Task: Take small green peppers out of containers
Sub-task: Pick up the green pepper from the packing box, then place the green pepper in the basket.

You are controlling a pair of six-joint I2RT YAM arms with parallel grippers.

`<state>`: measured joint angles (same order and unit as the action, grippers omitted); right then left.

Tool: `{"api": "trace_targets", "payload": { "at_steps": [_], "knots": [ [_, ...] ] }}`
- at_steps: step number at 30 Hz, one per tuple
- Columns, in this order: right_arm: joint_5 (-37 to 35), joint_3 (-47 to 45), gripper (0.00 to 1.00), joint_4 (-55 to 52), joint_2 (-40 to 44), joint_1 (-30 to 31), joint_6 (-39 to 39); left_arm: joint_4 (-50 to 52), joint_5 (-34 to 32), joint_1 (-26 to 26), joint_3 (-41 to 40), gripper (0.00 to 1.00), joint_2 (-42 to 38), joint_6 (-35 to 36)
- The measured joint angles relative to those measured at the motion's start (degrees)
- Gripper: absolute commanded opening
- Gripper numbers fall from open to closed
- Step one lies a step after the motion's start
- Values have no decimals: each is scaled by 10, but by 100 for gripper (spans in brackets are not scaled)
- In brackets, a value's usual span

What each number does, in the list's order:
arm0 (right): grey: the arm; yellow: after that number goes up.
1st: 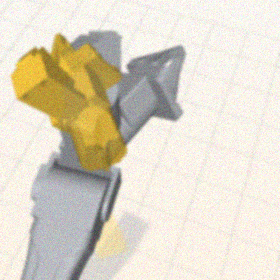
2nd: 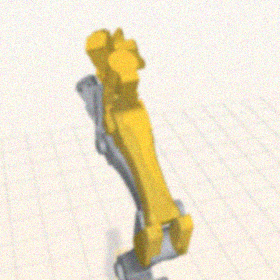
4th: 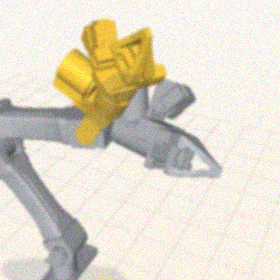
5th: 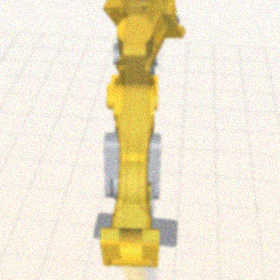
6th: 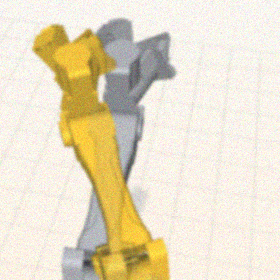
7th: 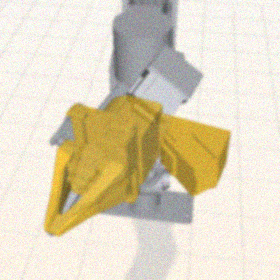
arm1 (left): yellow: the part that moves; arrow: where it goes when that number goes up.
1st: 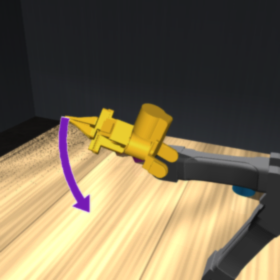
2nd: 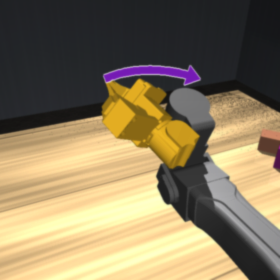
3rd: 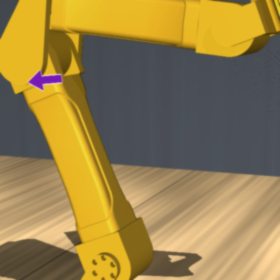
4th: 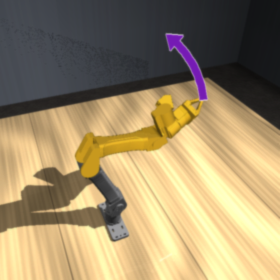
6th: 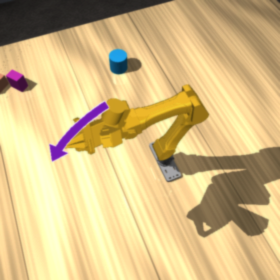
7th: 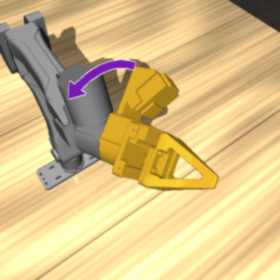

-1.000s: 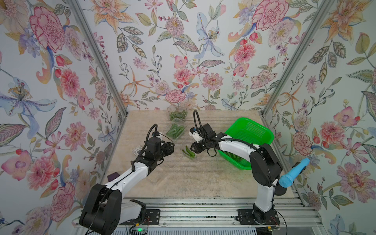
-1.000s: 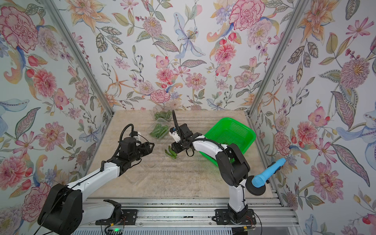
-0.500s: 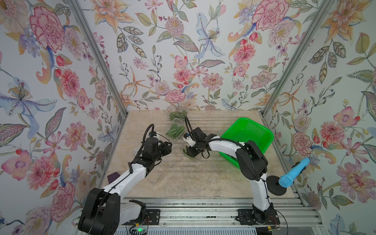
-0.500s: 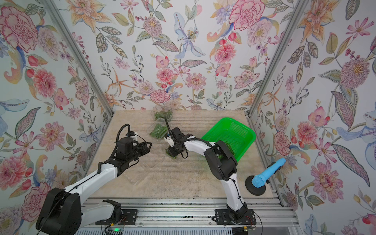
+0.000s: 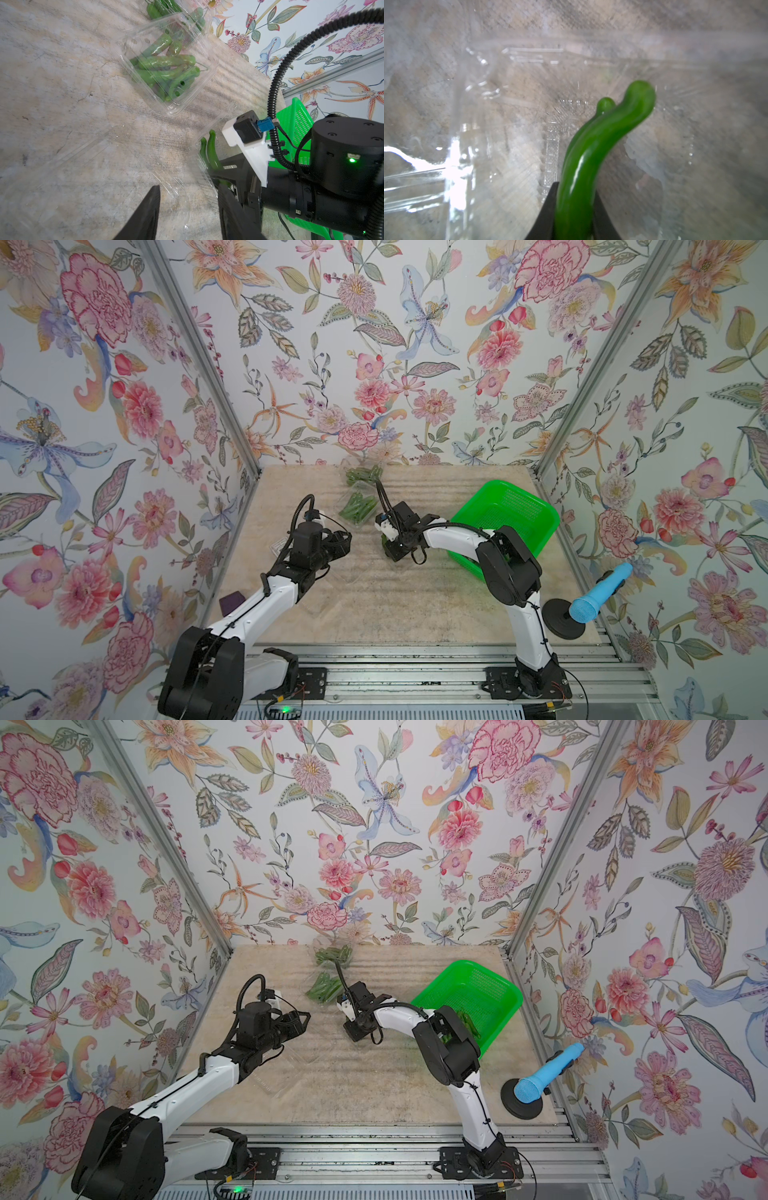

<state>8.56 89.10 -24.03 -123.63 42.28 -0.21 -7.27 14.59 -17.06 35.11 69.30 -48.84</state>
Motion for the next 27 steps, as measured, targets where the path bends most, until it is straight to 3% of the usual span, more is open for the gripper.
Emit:
{"api": "trace_targets", "payload": {
  "at_steps": [5,10,16,21,24,27],
  "knots": [
    [-18,-26,10,-3,41,-6,0,0,0,0,0,49,0,0],
    [-33,-80,11,2,172,-43,-7,-8,5,0,2,48,14,2],
    [-40,-153,12,33,331,-175,-40,6,0,-52,81,47,82,20],
    [-33,-233,12,52,356,-295,-74,-12,2,-122,168,48,151,24],
    [-25,-275,24,59,336,-341,-88,-23,6,-155,215,47,209,24],
    [-19,-295,47,64,306,-359,-99,-28,16,-174,239,47,256,24]
  ]
}}
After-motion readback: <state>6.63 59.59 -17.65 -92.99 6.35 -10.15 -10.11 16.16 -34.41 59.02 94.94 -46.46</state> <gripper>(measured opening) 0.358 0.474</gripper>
